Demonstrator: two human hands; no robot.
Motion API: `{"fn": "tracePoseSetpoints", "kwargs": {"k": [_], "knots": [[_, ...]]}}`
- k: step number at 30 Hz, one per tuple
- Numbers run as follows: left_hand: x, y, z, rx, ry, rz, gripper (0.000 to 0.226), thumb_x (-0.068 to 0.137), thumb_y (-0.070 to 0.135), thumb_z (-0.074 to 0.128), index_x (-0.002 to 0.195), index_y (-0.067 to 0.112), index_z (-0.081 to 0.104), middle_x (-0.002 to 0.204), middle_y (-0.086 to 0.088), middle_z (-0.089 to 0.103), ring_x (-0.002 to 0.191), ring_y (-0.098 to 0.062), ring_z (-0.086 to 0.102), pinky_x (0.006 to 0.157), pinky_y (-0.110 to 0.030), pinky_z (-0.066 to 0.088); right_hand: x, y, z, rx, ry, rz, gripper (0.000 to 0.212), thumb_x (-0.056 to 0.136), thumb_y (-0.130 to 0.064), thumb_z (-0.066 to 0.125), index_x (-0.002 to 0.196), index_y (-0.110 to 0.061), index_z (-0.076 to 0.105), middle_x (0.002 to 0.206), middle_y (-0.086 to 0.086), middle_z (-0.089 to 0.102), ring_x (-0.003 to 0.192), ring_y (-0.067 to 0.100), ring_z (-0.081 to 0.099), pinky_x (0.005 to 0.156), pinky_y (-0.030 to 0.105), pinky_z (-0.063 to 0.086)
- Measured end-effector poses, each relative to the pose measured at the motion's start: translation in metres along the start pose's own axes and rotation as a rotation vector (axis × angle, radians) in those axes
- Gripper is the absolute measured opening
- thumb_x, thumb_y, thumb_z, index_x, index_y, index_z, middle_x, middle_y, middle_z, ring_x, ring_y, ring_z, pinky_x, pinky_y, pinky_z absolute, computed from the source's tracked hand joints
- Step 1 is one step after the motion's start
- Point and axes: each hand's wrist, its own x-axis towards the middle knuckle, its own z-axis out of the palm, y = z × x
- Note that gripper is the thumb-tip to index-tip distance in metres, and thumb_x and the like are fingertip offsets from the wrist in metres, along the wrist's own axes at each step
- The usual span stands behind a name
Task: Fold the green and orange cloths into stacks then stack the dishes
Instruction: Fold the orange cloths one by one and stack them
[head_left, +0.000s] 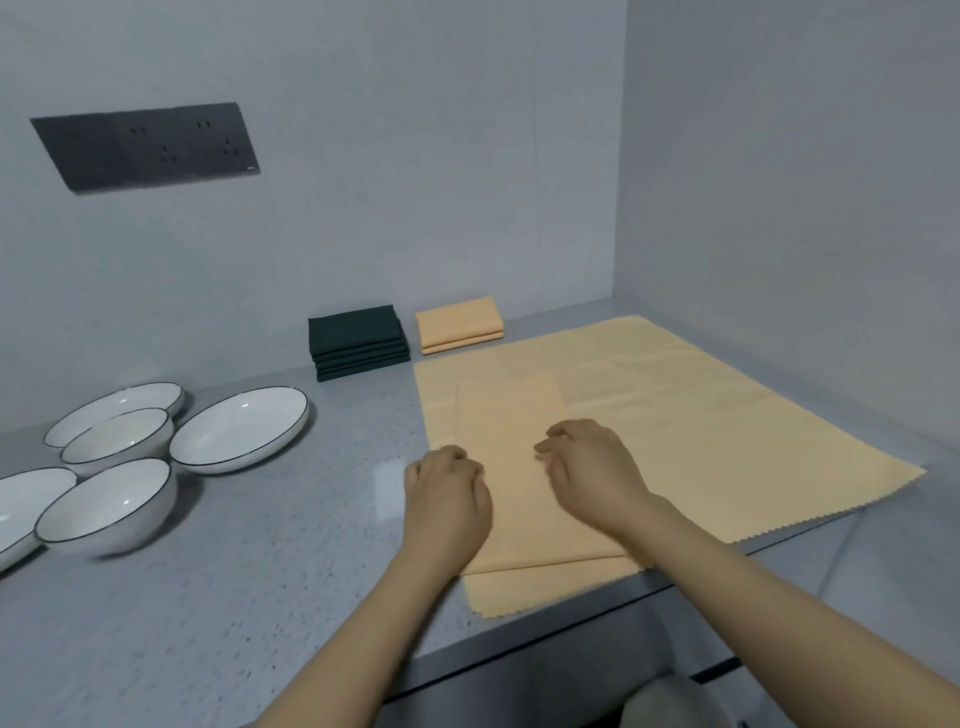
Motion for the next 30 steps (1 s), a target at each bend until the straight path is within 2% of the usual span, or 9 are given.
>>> {"fn": "tracePoseSetpoints", "kwargs": {"k": [3,6,12,17,22,25,26,28,30], "knots": [[-0.003,0.008,0.000,0.039,-0.259,0.108,0.048,0.100,0.027,0.027,0.145,0.013,0.037,0.157,-0.007,0.020,0.145,-0.019,0.009,0.116,-0.029,-0.005,-0.015,-0.017,0.008,-0.063,-0.167,-0.033,0.044,0.100,-0.030,0.031,0.141,-0.018,0.042,0.151,0.004,0.034,0.140,0.019,0.026,0.115,0.028,0.015],[-0.004,0.007,0.009,0.077,-0.489,0.077,0.056,0.102,0.038,0.019,0.153,0.020,0.007,0.160,-0.008,-0.007,0.146,-0.022,-0.013,0.118,-0.038,-0.012,-0.022,-0.014,0.019,-0.106,-0.294,0.041,0.053,0.101,-0.040,0.024,0.151,-0.022,0.019,0.159,0.005,0.012,0.146,0.018,0.008,0.119,0.030,0.003],[-0.004,0.001,0.017,0.084,-0.567,0.010,0.057,0.099,0.051,0.016,0.150,0.038,-0.005,0.157,-0.009,-0.020,0.143,-0.028,-0.024,0.117,-0.041,-0.014,-0.023,-0.009,0.028,-0.166,-0.341,0.183,0.065,0.096,-0.058,0.014,0.151,-0.028,-0.002,0.158,0.009,-0.010,0.146,0.020,-0.013,0.117,0.035,-0.011],[-0.003,0.000,0.020,0.105,-0.547,-0.017,0.065,0.097,0.055,0.015,0.151,0.029,-0.011,0.156,-0.016,-0.020,0.144,-0.026,-0.023,0.118,-0.040,-0.013,-0.023,-0.011,0.028,-0.188,-0.356,0.264,0.079,0.092,-0.065,0.013,0.151,-0.018,-0.010,0.156,0.015,-0.015,0.145,0.025,-0.015,0.117,0.037,-0.012],[-0.001,0.003,0.017,0.060,-0.540,-0.063,0.073,0.096,0.057,0.022,0.152,0.020,-0.006,0.158,-0.013,-0.015,0.146,-0.025,-0.016,0.118,-0.037,-0.010,-0.020,-0.012,0.024,-0.157,-0.376,0.291,0.087,0.092,-0.064,0.021,0.150,-0.006,-0.007,0.157,0.017,-0.011,0.145,0.026,-0.012,0.118,0.039,-0.010],[0.006,-0.002,0.005,-0.042,-0.530,-0.095,0.070,0.095,0.050,0.036,0.153,0.020,0.012,0.160,-0.010,0.001,0.147,-0.023,-0.003,0.118,-0.036,-0.003,-0.017,-0.007,0.013,-0.057,-0.350,0.277,0.078,0.093,-0.055,0.035,0.151,-0.011,0.008,0.158,0.013,0.005,0.146,0.025,-0.003,0.118,0.040,-0.006],[0.009,-0.002,0.001,-0.081,-0.475,-0.098,0.064,0.095,0.044,0.040,0.151,0.019,0.021,0.159,-0.009,0.008,0.147,-0.022,0.002,0.118,-0.036,0.000,-0.016,-0.005,0.006,-0.014,-0.284,0.268,0.070,0.093,-0.047,0.041,0.150,-0.014,0.017,0.157,0.010,0.015,0.146,0.024,0.002,0.119,0.038,-0.002],[0.016,-0.002,-0.006,-0.180,-0.292,-0.117,0.049,0.095,0.029,0.044,0.142,0.019,0.041,0.154,-0.006,0.027,0.143,-0.020,0.018,0.115,-0.033,0.011,-0.010,-0.003,-0.007,0.141,-0.117,0.277,0.051,0.093,-0.030,0.048,0.141,-0.017,0.039,0.147,0.005,0.040,0.141,0.021,0.025,0.114,0.030,0.019],[0.025,0.003,-0.009,-0.342,-0.177,-0.185,0.037,0.092,0.017,0.047,0.128,0.017,0.056,0.140,-0.004,0.047,0.125,-0.017,0.043,0.103,-0.028,0.031,0.000,-0.006,-0.019,0.358,-0.016,0.343,0.036,0.090,-0.015,0.051,0.124,-0.018,0.058,0.127,0.002,0.059,0.119,0.017,0.051,0.095,0.022,0.039]]}}
